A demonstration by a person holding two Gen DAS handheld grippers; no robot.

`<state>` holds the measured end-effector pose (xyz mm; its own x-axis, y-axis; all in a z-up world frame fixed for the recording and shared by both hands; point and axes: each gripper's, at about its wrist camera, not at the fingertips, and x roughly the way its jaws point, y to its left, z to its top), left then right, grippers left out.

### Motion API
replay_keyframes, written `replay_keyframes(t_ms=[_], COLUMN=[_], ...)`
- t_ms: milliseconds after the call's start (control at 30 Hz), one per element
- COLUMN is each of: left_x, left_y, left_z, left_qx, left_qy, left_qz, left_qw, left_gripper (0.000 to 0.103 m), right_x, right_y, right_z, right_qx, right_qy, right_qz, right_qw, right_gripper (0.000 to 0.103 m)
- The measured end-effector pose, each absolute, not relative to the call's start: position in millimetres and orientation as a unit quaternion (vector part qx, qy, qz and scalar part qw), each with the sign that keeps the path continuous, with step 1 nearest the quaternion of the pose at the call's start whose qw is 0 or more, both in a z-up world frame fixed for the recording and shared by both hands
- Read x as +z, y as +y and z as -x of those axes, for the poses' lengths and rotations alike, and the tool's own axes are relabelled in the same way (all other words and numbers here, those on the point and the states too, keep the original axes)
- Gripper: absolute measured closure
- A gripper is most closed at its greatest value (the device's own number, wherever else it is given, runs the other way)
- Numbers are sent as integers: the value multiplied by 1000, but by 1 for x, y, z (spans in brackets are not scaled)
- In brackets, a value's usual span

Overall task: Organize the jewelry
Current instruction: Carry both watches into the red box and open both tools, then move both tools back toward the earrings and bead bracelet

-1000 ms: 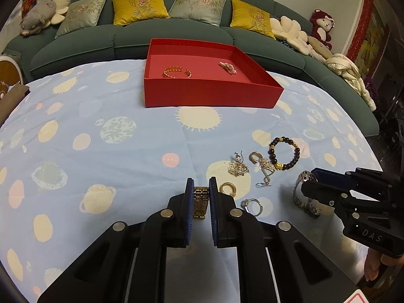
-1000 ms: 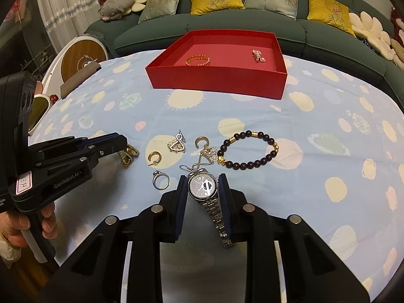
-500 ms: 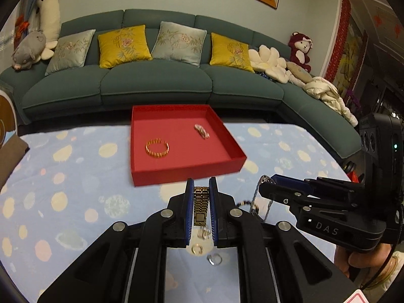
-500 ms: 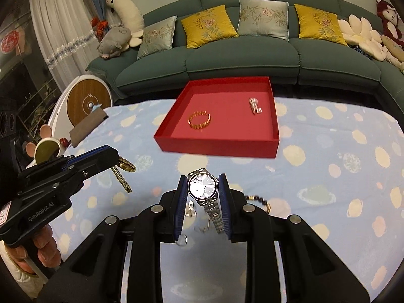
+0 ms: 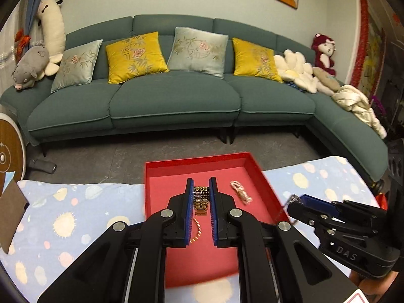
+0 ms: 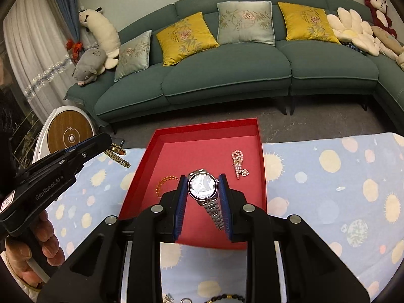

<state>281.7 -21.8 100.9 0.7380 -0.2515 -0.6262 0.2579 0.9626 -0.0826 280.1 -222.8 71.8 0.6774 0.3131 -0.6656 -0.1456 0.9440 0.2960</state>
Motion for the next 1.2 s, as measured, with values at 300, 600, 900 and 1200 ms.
replay_keyframes(t_ms=[300, 600, 900, 1200], left_x=[48, 32, 79, 83], left_y=[-28, -17, 16, 34], left_z=[-350, -364, -285, -168], left_qx=[-102, -50, -76, -71], left_qy=[367, 369, 355, 357], left_qz=[-18, 23, 49, 31], left_qw=[924, 928, 930, 931], left_gripper=[94, 71, 60, 54], right_x=[16, 14, 66, 78], right_y=[-222, -213, -220, -231], right_z=[-327, -328, -263, -164], right_qx=[107, 108, 115, 96], right_qy=[417, 381, 346, 353], right_qz=[-105, -84, -78, -63], right_qw=[896, 914, 928, 928], right_gripper=[79, 67, 67, 55])
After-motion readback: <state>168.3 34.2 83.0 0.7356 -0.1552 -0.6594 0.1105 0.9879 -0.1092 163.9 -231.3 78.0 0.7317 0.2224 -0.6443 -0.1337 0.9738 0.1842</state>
